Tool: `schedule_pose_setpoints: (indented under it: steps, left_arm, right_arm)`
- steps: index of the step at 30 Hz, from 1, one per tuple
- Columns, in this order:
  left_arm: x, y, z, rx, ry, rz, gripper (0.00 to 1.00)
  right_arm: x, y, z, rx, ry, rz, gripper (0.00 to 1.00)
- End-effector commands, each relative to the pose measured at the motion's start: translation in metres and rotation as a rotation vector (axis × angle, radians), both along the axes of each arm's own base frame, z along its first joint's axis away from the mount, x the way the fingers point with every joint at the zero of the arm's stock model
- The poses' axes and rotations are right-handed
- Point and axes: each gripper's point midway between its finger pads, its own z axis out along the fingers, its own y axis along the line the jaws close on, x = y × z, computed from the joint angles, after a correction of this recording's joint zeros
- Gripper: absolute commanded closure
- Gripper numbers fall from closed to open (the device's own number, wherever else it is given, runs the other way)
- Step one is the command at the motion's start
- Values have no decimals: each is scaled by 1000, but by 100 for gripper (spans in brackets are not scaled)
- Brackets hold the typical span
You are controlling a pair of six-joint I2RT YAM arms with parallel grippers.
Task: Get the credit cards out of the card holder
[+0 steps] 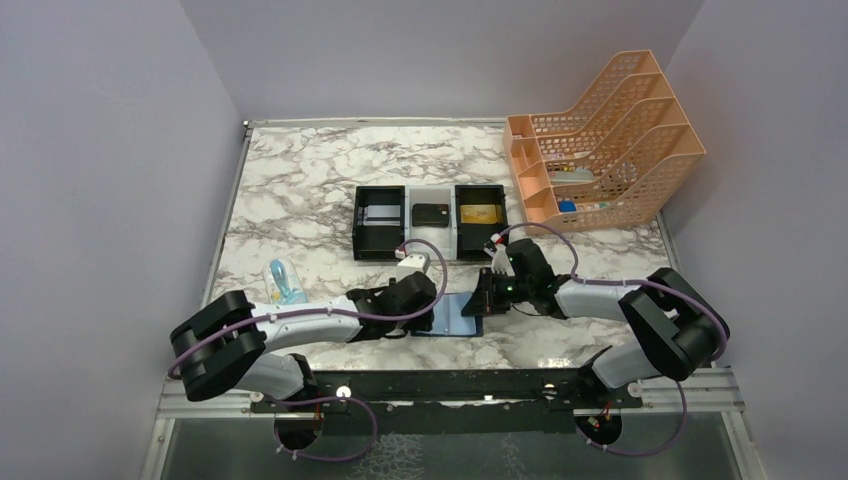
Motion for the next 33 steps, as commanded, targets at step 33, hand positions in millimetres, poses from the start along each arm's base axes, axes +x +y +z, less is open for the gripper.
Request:
schedule_pose_setpoints:
  steps: [33]
  left_arm:
    - [-7, -46, 13, -87, -27, -37, 78]
  right_arm:
    - [-3, -2, 1, -10, -29, 20, 90]
